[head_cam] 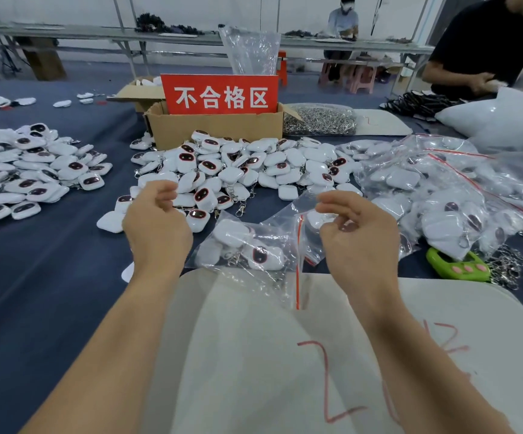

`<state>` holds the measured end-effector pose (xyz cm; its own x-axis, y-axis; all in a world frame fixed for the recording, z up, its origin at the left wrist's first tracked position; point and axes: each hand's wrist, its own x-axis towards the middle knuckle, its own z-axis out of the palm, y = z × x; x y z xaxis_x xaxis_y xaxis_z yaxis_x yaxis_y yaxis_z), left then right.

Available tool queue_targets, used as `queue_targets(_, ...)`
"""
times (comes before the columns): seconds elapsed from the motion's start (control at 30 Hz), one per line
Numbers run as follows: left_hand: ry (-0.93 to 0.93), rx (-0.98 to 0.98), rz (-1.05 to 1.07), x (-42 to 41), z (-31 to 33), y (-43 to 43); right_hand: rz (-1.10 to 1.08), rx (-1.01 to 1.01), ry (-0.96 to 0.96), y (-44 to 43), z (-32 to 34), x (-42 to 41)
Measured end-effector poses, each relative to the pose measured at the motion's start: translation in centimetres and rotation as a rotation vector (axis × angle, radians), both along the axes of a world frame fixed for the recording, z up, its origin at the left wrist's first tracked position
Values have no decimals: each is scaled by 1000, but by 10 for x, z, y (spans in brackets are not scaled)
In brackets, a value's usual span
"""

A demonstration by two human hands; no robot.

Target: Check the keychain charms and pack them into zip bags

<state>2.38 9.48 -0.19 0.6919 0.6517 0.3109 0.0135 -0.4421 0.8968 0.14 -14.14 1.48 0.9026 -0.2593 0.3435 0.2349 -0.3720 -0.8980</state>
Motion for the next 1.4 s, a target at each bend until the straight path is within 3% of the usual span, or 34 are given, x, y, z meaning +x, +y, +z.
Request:
queue_targets(0.17,424,287,-214,12,-8,-8,182,-229,-133,10,-1,-8)
queue_targets(0.27,471,357,-243,14,-11,-5,398,-536,-93,23,-7,-10)
queue_targets(0.33,446,372,-227,15,-15,-3,527,-620,89,25,-10,-9)
queue_targets(0.43,429,402,-209,17,-18,-2,568,-476,236,20,-10,-6)
queue_targets(0.6,414,425,-191,18,-20,-3,448,-488,28,32,-15,-8)
queue_targets(0.73,408,427,-190,17,-20,-2,571,-577,89,39,-16,-8)
queue_targets(0.9,436,415,-191,18,-20,-1,531,-168,298,28,-12,-2)
queue_targets(1.03,431,416,-198,15,-20,-1,362,-125,165,25,-16,-3)
queue_targets(1.13,421,437,-185,13,-20,-4,262,-114,168,21,-18,-2)
queue_targets(1.27,275,384,-102,11,-15,-4,168,-117,171,14,-16,3)
queue_targets(1.4,62,157,-55,6,-4,-7,128,-74,117,15,-13,1)
